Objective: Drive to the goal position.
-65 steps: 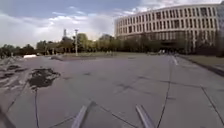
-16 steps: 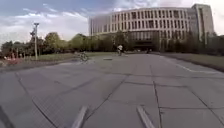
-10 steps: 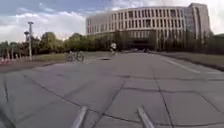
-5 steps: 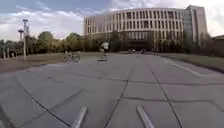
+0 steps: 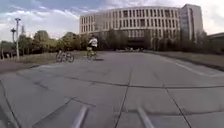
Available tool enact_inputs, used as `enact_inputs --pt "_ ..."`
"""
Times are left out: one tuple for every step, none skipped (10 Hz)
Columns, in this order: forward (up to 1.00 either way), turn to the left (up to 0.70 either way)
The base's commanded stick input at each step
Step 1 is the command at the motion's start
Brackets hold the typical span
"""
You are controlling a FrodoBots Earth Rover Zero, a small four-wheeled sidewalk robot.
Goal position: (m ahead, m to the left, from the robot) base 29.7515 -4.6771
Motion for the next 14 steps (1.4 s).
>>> enact_inputs --pt "0.7 -0.14" --pt "0.7 -0.14" --pt "0.7 -0.14" --pt "0.7 -0.14" --pt "0.7 -0.12" --pt "0.7 -0.03" --pt "0.7 0.0" --pt "0.7 0.0" --pt "0.7 0.0" --pt "0.7 0.0" --pt "0.7 0.0" --pt "0.7 0.0" --pt "0.7 0.0" --pt "0.7 0.0"
